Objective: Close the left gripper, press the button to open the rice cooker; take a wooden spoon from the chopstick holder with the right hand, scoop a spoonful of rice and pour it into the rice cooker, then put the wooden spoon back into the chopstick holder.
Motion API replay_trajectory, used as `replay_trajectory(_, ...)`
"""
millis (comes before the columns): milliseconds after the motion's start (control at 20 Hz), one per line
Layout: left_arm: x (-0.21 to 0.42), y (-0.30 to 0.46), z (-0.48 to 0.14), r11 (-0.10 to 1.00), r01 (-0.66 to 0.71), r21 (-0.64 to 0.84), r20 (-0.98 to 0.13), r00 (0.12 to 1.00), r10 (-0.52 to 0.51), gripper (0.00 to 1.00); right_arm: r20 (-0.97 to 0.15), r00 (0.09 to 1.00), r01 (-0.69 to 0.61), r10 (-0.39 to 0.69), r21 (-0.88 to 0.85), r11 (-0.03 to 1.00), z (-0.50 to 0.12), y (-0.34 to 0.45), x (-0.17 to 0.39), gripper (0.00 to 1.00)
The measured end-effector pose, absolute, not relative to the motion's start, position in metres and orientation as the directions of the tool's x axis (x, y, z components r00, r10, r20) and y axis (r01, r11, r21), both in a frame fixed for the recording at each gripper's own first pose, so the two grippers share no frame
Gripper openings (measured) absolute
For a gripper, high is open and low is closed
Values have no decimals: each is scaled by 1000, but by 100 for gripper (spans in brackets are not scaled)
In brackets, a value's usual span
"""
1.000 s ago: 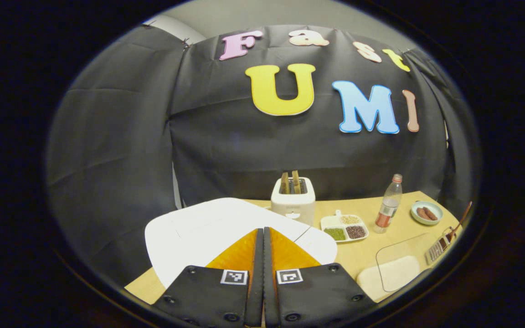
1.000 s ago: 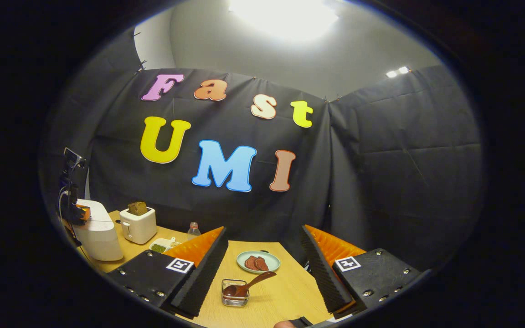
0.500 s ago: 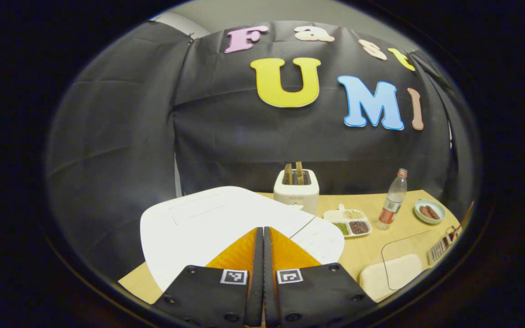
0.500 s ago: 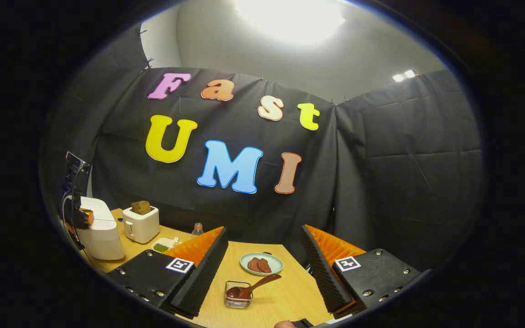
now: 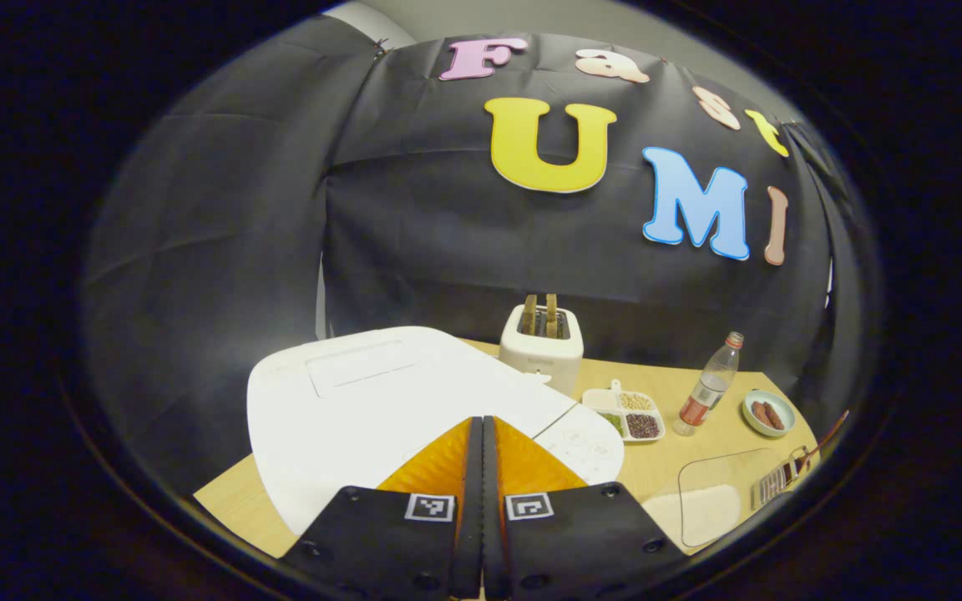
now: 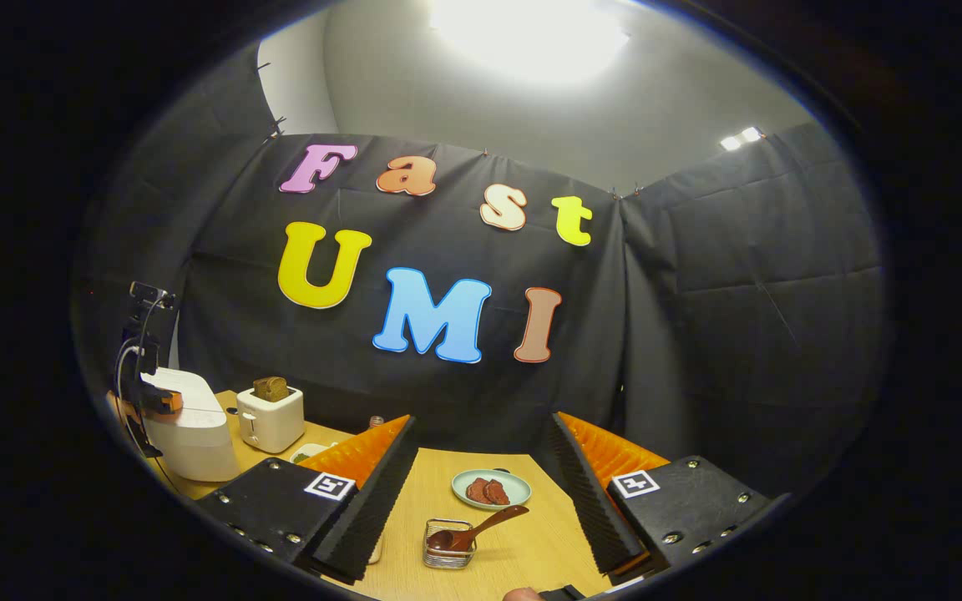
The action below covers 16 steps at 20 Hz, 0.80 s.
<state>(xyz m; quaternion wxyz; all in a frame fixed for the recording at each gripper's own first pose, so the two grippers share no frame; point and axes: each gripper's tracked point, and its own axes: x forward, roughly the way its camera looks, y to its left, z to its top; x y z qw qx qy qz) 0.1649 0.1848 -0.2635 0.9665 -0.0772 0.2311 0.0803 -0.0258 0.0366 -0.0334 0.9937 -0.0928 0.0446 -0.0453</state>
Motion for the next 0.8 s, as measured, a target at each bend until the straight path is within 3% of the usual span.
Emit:
replay_trajectory(350, 153, 209, -257, 960, -278, -24, -473, 849, 234, 9, -54, 997, 40, -48, -144, 989, -28, 21, -4, 96)
replay_trajectory(600, 157, 219, -151, 947, -304, 100, -223, 921, 319, 9, -62, 998, 24, -32, -117, 993, -38, 9, 10, 96)
replay_trajectory(700, 156, 217, -121, 947, -306, 97, -165, 934, 318, 13, -60, 998, 25, -31, -105, 994, -42, 4, 17, 96)
replay_trajectory(800, 151, 208, -92, 950, -301, 79, -120, 944, 309, 23, -55, 998, 29, -35, -101, 994, -45, -4, 25, 96)
